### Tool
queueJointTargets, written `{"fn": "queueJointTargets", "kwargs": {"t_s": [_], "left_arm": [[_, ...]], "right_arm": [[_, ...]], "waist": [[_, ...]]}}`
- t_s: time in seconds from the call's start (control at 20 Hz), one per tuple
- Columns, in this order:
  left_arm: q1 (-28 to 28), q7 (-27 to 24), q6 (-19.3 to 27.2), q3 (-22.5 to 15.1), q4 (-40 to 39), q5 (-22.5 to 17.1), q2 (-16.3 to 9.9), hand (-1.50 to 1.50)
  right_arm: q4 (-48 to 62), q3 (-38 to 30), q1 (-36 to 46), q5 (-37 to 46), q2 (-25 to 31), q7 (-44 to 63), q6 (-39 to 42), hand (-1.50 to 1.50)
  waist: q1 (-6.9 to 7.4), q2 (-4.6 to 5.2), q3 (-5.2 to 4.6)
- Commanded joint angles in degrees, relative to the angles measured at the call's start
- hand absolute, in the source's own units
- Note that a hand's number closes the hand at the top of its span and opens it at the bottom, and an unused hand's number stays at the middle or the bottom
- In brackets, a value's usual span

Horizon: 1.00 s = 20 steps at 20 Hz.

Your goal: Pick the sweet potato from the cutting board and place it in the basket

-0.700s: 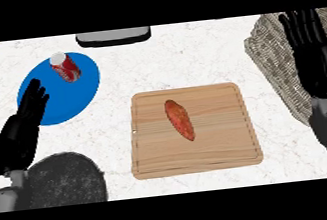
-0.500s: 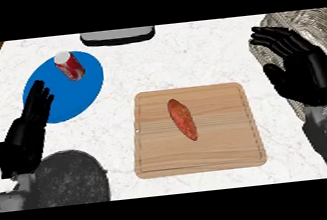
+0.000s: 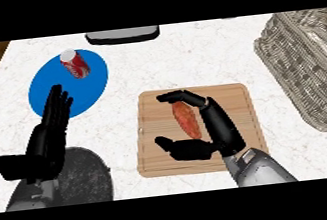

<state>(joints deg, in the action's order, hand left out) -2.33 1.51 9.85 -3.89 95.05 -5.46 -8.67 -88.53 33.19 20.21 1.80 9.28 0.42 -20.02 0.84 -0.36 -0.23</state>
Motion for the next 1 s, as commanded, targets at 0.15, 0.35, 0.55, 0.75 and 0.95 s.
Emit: {"fn": "queueJointTargets", "kwargs": {"t_s": [0.15,0.35,0.55,0.75,0.95], "left_arm": [[2.75,-1.32,1.0,0.49,0.14,0.17,0.8,0.0],[2.5,-0.16,1.15,1.18,0.43,0.31,-0.05,0.0],[1.58,0.31,1.36,1.07,0.31,-0.15,0.73,0.0],[2.53,-0.92,0.1,0.87,0.64,-0.38,0.27,0.0],[3.96,-2.44,0.58,-1.28,1.38,1.07,1.76,0.0]], "right_arm": [[3.97,2.0,5.16,22.1,1.79,23.1,-13.96,-1.5],[3.98,1.99,10.06,29.93,7.97,39.0,-6.42,-1.5],[1.01,2.71,17.58,29.51,12.48,52.4,10.27,-1.5],[-4.63,3.64,24.64,22.72,9.57,65.59,25.8,-1.5],[-8.76,-1.63,31.14,12.01,6.88,75.07,35.24,-1.5]], "waist": [[-2.22,-1.03,-0.37],[-3.41,-1.6,-0.47],[-3.39,-1.52,-0.42],[-1.67,-0.88,-0.14],[-1.15,-0.45,0.03]]}}
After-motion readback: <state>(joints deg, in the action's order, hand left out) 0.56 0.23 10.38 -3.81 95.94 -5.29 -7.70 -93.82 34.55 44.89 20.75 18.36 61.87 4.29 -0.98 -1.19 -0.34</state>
